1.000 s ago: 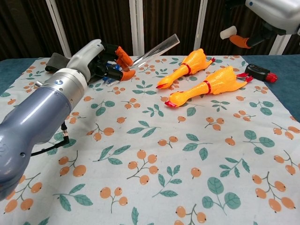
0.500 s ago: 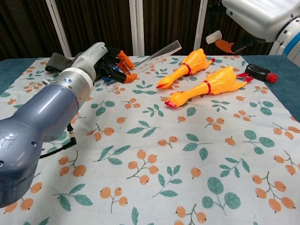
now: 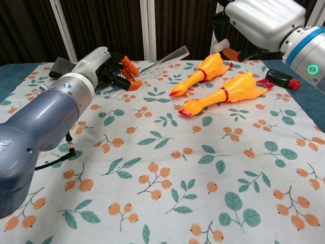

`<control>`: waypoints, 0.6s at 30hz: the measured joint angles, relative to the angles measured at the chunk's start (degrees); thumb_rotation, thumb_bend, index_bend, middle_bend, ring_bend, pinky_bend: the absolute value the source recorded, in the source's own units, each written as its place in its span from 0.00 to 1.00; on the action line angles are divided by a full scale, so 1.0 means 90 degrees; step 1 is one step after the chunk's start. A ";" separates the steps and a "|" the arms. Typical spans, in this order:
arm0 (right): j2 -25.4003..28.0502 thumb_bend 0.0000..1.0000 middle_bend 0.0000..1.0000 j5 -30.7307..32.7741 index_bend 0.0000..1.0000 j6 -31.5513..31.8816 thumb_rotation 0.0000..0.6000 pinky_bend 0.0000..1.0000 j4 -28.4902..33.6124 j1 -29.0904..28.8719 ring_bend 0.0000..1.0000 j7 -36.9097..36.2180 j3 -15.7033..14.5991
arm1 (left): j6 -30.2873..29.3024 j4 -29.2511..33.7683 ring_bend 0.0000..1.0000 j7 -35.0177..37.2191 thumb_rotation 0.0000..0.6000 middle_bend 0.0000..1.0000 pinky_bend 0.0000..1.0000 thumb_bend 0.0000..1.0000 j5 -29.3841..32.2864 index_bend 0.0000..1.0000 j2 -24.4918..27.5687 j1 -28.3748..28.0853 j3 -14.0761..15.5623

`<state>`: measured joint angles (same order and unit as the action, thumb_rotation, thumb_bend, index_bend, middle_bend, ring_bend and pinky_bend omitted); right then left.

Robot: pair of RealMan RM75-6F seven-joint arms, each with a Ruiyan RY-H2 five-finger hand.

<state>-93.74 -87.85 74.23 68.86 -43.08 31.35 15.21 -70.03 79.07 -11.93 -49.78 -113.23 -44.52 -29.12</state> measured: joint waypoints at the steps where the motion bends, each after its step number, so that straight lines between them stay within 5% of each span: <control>1: -0.0026 0.43 0.11 0.0008 0.59 0.0005 1.00 0.00 -0.0011 -0.0011 0.02 0.0023 0.0002 | 0.0011 -0.0009 0.04 0.0004 1.00 0.51 0.00 0.54 0.0018 0.66 -0.0005 -0.0002 -0.0006; 18: -0.0285 0.43 0.11 0.0112 0.59 0.0117 1.00 0.00 -0.0086 -0.0132 0.02 0.0396 0.0023 | -0.0125 0.0018 0.04 -0.0166 1.00 0.51 0.00 0.54 0.0217 0.66 -0.0219 -0.0061 -0.0056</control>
<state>-96.30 -86.84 75.29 68.08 -44.27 34.91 15.42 -71.15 79.23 -13.42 -47.83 -115.21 -45.08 -29.62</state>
